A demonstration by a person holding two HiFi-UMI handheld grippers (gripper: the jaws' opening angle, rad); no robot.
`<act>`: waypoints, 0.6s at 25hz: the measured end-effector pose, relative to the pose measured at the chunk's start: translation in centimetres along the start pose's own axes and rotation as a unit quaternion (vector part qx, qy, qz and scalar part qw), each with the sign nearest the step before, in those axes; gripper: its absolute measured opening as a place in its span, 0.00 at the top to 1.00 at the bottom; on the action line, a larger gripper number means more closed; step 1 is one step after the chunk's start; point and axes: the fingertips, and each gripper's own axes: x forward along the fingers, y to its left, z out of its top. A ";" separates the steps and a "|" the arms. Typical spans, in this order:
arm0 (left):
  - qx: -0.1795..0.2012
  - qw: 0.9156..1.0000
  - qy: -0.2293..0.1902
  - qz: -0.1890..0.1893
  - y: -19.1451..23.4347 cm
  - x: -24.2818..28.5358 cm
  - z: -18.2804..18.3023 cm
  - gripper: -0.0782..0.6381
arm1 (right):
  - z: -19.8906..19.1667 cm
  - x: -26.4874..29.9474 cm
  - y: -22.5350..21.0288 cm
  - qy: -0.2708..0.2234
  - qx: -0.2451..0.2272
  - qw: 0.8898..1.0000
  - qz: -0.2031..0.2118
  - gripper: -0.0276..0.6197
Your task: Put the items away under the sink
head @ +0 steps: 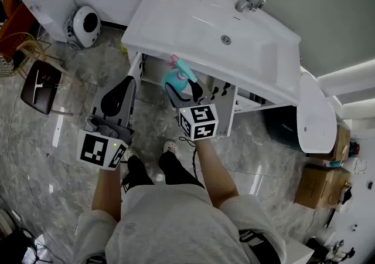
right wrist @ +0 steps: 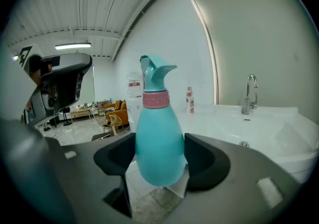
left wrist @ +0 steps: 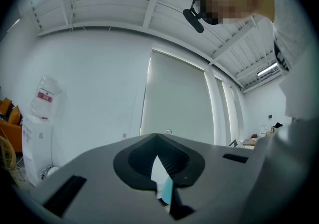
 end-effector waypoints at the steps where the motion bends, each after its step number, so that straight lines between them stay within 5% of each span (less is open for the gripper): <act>1: -0.001 1.000 0.001 0.004 -0.2 0.3 -0.3 0.88 | -0.3 0.1 -0.3 0.003 0.000 1.000 0.006 0.47; 15: -0.004 0.997 0.012 0.076 -2.8 1.2 -5.9 0.88 | -5.7 1.8 -2.5 0.024 -0.022 0.997 0.076 0.47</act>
